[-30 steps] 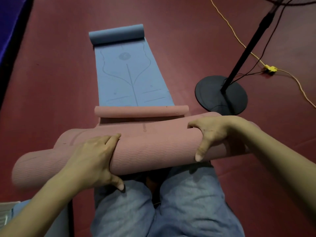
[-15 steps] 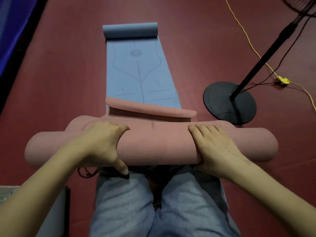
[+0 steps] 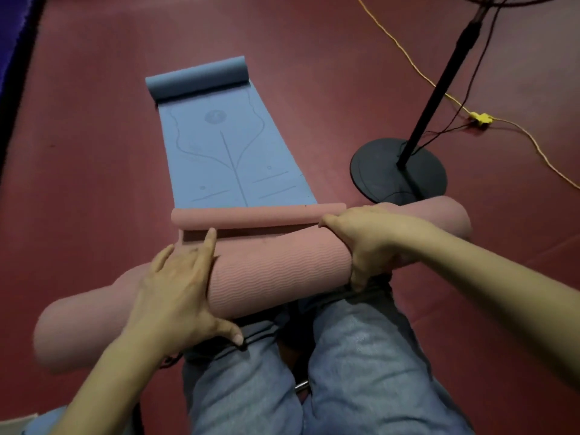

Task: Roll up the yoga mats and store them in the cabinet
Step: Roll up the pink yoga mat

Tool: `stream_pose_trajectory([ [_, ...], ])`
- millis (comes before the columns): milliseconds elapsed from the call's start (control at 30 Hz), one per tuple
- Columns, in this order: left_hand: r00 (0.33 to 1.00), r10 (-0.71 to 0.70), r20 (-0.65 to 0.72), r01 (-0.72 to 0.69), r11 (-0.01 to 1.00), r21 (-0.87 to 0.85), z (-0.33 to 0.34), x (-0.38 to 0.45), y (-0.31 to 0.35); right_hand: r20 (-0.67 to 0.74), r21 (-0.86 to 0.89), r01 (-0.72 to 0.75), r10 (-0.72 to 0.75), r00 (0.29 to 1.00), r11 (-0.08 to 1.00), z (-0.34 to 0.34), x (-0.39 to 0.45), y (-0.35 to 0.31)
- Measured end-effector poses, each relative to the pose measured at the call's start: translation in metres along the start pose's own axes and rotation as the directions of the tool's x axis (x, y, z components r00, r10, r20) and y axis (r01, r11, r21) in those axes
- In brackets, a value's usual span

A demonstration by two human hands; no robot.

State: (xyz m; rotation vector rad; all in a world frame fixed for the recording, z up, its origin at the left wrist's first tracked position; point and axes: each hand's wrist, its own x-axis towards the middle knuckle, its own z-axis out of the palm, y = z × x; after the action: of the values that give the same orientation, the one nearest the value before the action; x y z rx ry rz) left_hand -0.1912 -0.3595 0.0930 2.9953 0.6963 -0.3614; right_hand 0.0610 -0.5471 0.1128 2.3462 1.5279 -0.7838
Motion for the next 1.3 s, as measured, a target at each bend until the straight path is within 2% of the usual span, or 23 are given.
stream_pose_trajectory([
  [67, 0.997, 0.033, -0.068, -0.031, 0.999, 0.035, 0.010, -0.001, -0.002, 0.033, 0.048, -0.011, 0.009, 0.999, 0.999, -0.006, 0.003, 0.001],
  [133, 0.996, 0.026, -0.081, -0.024, 0.999, 0.027, 0.014, 0.001, -0.003, 0.031, 0.047, 0.014, -0.016, 0.999, 0.999, -0.009, 0.004, 0.001],
  [300, 0.998, 0.062, -0.014, -0.060, 0.993, 0.101, 0.002, 0.016, -0.004, -0.007, 0.098, 0.007, -0.007, 1.000, 0.995, 0.001, 0.003, 0.005],
  [400, 0.992, 0.094, 0.084, -0.105, 0.986, 0.132, -0.014, 0.028, -0.004, -0.095, 0.057, 0.039, -0.033, 0.995, 0.998, 0.010, 0.005, 0.008],
  [533, 0.987, 0.093, 0.133, -0.096, 0.995, 0.020, -0.025, 0.045, -0.009, -0.203, -0.016, 0.053, -0.055, 0.978, 0.998, 0.016, 0.003, 0.007],
  [633, 0.970, 0.093, 0.224, -0.069, 0.991, -0.111, -0.033, 0.062, -0.019, -0.322, -0.034, 0.022, -0.032, 0.946, 0.999, 0.028, 0.007, 0.010],
  [767, 0.953, 0.107, 0.283, -0.043, 0.974, -0.224, -0.043, 0.074, -0.026, -0.316, -0.038, 0.028, -0.039, 0.948, 0.999, 0.019, 0.011, 0.012],
  [833, 0.966, 0.087, 0.244, -0.026, 0.970, -0.241, -0.041, 0.073, -0.026, -0.287, -0.024, 0.035, -0.041, 0.957, 0.999, 0.008, 0.014, 0.012],
  [933, 0.997, 0.044, 0.059, -0.029, 0.971, -0.236, -0.030, 0.063, -0.026, -0.252, -0.011, 0.044, -0.046, 0.967, 0.999, -0.005, 0.020, 0.016],
  [1033, 0.995, 0.003, -0.102, -0.028, 0.969, -0.245, -0.019, 0.052, -0.026, -0.220, 0.012, 0.042, -0.039, 0.975, 0.999, -0.012, 0.025, 0.023],
  [1167, 0.994, 0.086, -0.060, -0.090, 0.994, -0.059, -0.021, 0.044, -0.023, -0.192, 0.091, 0.042, -0.024, 0.981, 0.995, -0.010, 0.032, 0.028],
  [1300, 0.996, 0.073, -0.041, -0.068, 0.990, 0.122, -0.011, 0.044, -0.011, -0.230, 0.119, 0.061, -0.032, 0.973, 0.991, -0.005, 0.034, 0.028],
])
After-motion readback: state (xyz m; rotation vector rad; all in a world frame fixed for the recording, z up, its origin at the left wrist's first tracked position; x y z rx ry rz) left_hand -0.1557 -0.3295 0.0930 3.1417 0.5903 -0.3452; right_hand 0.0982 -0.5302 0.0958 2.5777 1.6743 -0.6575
